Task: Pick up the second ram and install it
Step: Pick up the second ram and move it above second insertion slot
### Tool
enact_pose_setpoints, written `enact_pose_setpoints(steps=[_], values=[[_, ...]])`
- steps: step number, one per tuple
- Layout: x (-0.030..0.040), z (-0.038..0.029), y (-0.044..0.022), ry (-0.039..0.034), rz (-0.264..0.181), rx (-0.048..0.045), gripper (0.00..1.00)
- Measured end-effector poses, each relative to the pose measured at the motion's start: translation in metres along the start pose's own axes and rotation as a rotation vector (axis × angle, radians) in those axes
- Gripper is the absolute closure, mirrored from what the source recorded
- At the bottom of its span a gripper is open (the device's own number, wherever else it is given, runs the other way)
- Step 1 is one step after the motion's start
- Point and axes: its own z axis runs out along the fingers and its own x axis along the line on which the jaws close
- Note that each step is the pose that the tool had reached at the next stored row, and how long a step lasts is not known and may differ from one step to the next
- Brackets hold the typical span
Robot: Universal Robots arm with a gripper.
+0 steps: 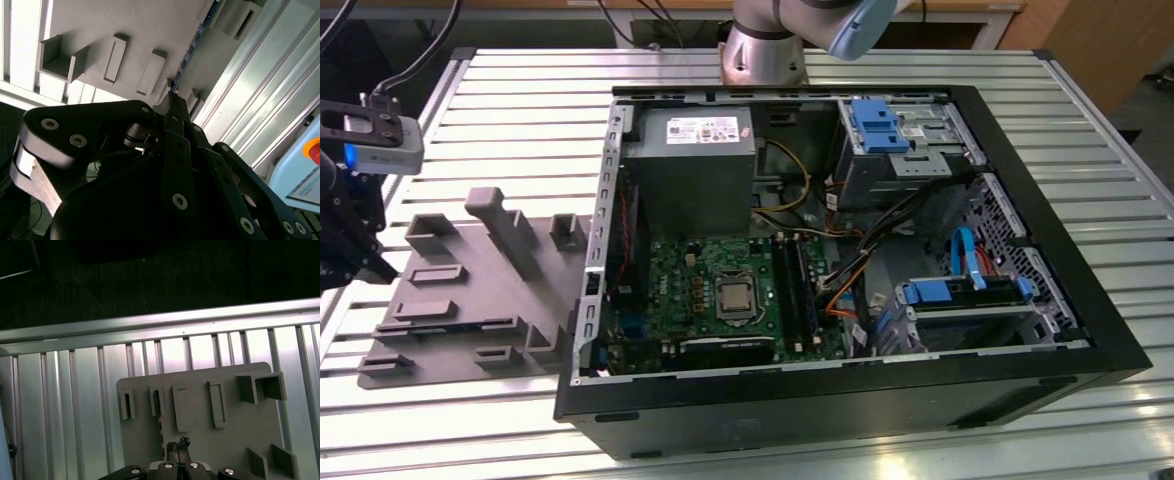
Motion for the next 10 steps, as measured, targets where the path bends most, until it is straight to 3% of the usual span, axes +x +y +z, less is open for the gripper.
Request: enact_pose_setpoints(steps=[10], values=[[0.0001,0.0029,-0.0001,0.0001,-0.001,-0.0001,0.89]])
